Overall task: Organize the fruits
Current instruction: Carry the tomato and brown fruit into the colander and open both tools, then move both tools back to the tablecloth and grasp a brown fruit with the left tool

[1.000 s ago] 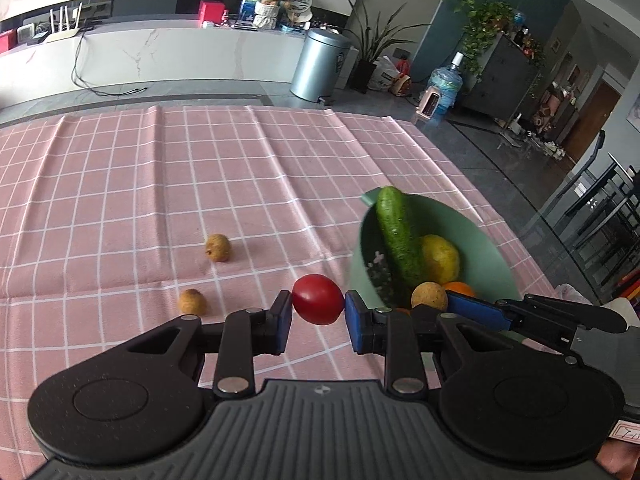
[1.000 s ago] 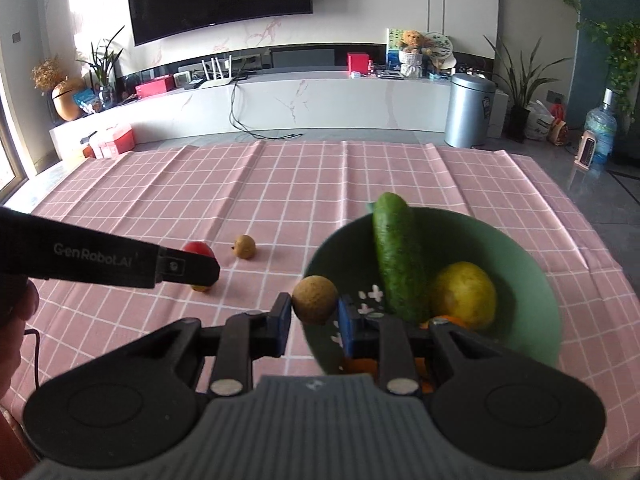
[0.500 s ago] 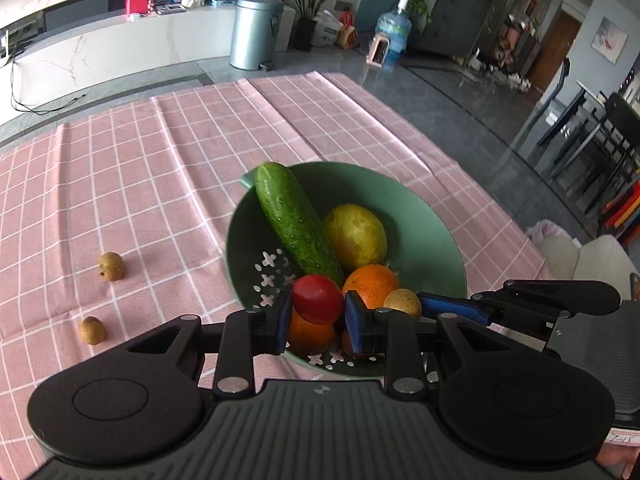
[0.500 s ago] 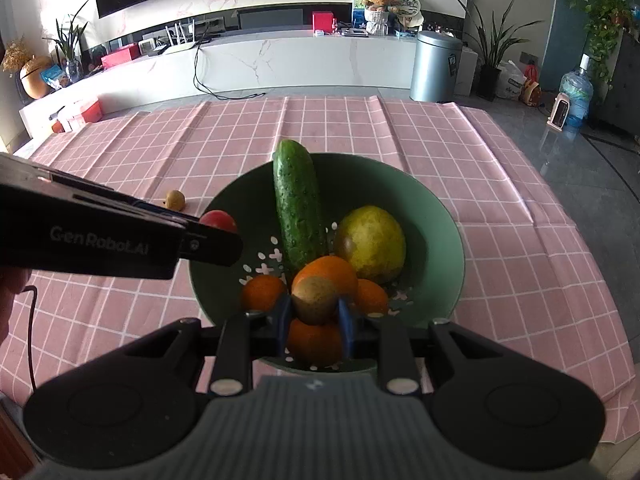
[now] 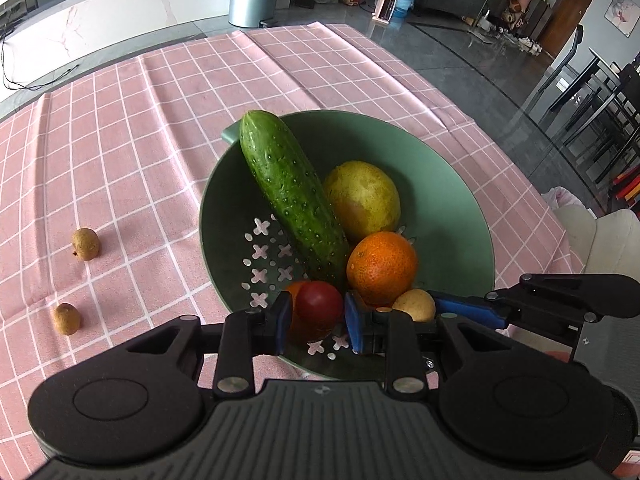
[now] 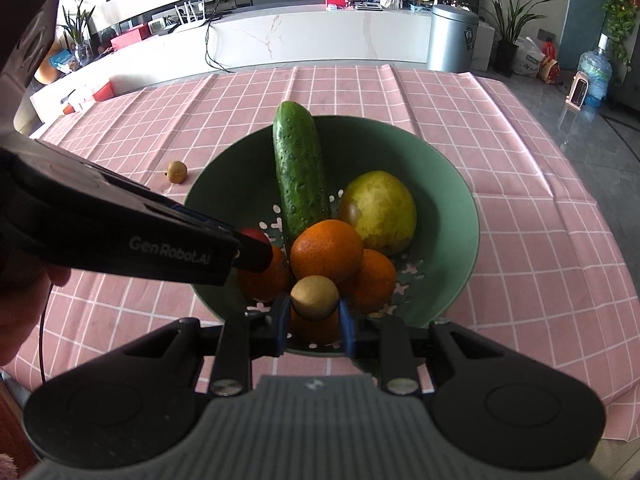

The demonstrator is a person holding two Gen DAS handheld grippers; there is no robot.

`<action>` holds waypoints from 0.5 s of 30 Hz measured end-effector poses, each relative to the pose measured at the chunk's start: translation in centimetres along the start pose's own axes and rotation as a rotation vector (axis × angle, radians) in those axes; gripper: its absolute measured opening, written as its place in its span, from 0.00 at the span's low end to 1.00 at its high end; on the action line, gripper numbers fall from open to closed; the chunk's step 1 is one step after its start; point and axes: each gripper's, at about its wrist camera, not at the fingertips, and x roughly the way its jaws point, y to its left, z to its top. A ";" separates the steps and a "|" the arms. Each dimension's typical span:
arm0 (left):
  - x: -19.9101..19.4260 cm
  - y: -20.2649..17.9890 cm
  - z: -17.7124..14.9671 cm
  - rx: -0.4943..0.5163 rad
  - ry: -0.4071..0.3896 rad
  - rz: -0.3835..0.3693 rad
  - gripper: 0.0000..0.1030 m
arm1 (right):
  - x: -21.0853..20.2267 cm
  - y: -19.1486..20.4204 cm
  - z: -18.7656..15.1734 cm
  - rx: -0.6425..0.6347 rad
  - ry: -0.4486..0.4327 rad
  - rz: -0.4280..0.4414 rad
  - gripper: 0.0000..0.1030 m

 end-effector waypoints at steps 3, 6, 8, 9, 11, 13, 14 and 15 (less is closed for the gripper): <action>0.2 0.0 0.0 0.005 0.003 0.004 0.33 | 0.0 0.0 0.0 0.001 0.002 -0.002 0.21; 0.2 0.1 0.1 -0.001 0.002 0.000 0.37 | -0.1 0.0 0.0 -0.002 0.000 -0.010 0.21; 0.0 0.2 0.0 -0.003 -0.005 -0.006 0.40 | -0.2 0.0 0.0 -0.005 -0.001 -0.014 0.22; -0.2 0.1 0.0 -0.002 -0.011 -0.010 0.44 | -0.2 0.1 0.0 -0.006 -0.003 -0.017 0.22; -0.6 0.0 -0.1 0.005 -0.023 -0.014 0.49 | -0.4 0.1 -0.1 -0.010 -0.007 -0.024 0.23; -1.1 -0.1 -0.2 0.012 -0.032 -0.011 0.52 | -0.6 0.3 -0.1 -0.013 -0.013 -0.033 0.26; -1.4 -0.1 -0.2 0.014 -0.037 -0.009 0.53 | -0.8 0.3 -0.1 -0.016 -0.017 -0.037 0.33; -1.7 -0.1 -0.3 0.014 -0.043 -0.009 0.53 | -1.0 0.5 -0.1 -0.019 -0.022 -0.043 0.34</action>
